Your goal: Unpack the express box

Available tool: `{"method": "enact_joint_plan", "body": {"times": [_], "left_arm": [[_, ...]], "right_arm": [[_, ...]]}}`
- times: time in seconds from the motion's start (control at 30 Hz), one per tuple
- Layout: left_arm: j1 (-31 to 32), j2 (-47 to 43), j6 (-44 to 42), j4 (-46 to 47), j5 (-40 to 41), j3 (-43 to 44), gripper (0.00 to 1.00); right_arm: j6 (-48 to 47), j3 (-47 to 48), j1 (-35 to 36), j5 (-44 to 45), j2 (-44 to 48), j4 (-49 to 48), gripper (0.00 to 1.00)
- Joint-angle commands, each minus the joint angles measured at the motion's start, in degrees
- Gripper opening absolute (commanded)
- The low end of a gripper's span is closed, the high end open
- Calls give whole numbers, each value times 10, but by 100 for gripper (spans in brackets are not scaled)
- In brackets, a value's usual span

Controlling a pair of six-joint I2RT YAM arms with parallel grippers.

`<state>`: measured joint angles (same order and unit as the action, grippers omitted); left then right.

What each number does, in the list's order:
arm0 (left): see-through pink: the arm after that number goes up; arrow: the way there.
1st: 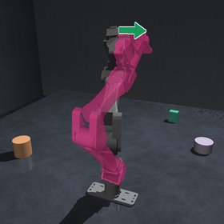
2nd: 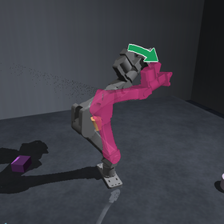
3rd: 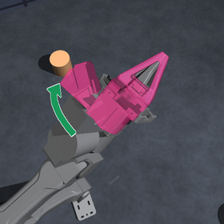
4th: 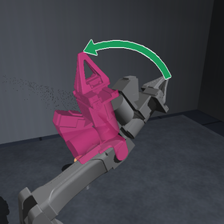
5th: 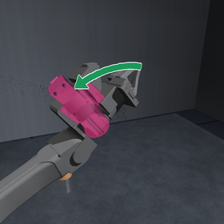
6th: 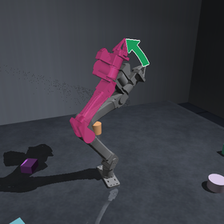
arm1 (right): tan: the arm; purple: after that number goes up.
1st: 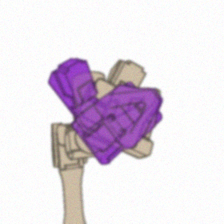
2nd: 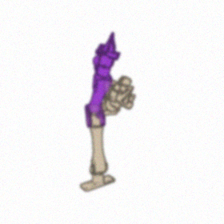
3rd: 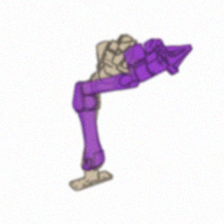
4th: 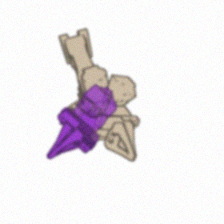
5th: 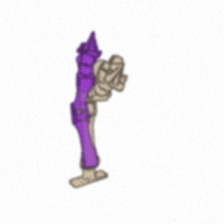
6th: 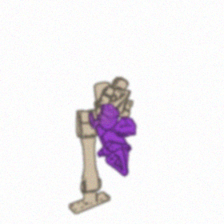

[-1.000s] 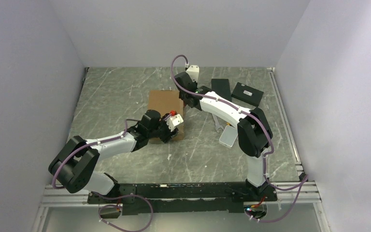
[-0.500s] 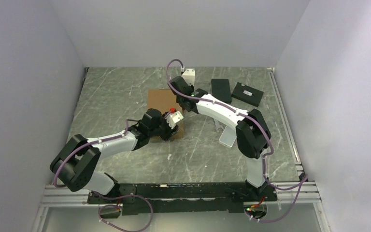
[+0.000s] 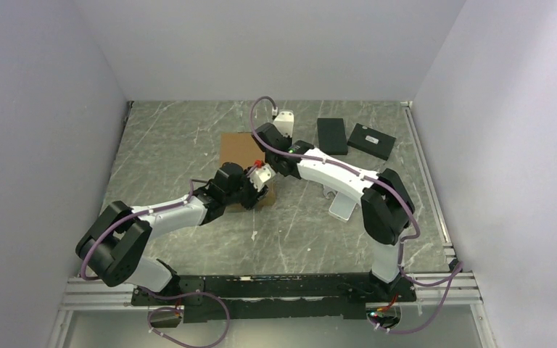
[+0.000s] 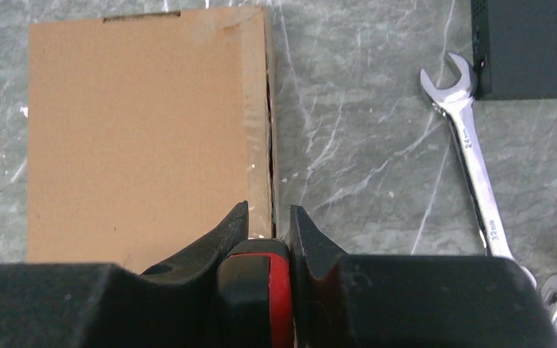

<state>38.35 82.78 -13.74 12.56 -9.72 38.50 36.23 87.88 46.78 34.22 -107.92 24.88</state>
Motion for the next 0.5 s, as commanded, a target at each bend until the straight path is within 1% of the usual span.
{"method": "enact_joint_plan", "body": {"times": [0.0,0.27,0.47], "left_arm": [[-6,12,23,-1,54,15,48],[-6,14,29,0,62,16,46],[-6,12,36,2,72,15,45]], "right_arm": [[24,-17,17,-17,45,14,0],[44,-44,32,-24,64,21,0],[63,-79,43,-27,97,18,0]]}}
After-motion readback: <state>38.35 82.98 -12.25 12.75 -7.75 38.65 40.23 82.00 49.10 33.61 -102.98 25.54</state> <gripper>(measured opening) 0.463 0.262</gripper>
